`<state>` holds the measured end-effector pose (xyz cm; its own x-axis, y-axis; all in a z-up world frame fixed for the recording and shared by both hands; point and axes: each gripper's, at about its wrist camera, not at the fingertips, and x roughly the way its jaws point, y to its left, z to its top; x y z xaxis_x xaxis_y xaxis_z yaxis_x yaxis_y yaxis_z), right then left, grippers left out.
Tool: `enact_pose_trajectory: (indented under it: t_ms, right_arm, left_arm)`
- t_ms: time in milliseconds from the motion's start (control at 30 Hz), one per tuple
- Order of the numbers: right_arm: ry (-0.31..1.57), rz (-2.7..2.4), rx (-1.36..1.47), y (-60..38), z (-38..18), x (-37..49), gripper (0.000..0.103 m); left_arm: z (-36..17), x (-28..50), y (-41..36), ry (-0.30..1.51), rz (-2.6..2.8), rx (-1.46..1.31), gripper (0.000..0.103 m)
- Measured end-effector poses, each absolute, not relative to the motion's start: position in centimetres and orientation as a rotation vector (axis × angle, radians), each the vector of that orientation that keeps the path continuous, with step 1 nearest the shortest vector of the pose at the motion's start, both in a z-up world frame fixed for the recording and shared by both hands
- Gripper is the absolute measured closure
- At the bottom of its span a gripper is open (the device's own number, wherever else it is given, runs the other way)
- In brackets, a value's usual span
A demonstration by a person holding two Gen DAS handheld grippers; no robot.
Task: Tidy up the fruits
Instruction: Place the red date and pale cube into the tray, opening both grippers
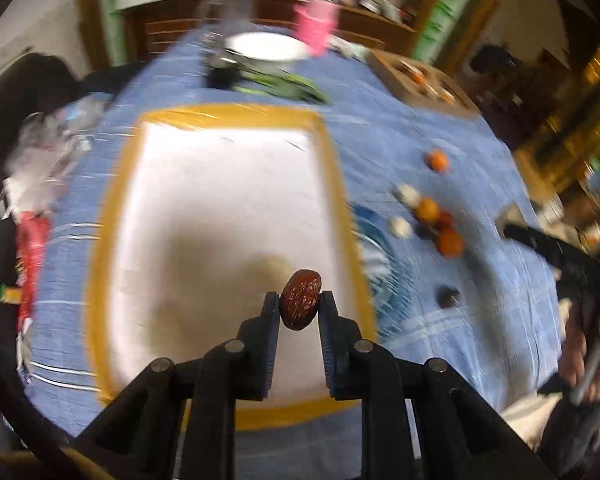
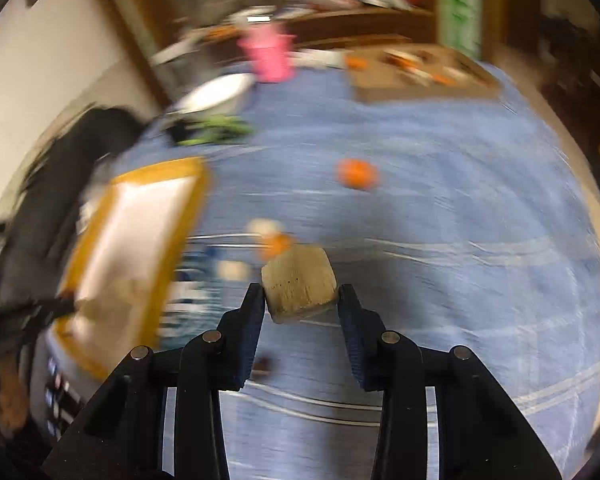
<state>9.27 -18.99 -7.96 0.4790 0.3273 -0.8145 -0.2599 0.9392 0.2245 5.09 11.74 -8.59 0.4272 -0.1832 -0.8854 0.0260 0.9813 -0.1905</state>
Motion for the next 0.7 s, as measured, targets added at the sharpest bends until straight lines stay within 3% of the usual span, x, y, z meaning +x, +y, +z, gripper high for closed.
enact_pose_trajectory:
  t_ms: [433, 700]
  right_arm:
    - [1.132, 0.639, -0.188, 2.7, -11.5, 13.8, 0.067]
    - [1.205, 0.604, -0.242, 5.4, -15.1, 16.2, 0.067]
  left_arm:
    - [-14.0, 10.2, 19.5, 1.228, 0.018, -0.185, 0.081]
    - [-16.8, 10.9, 19.4, 1.283, 0.017, -0.15, 0.081]
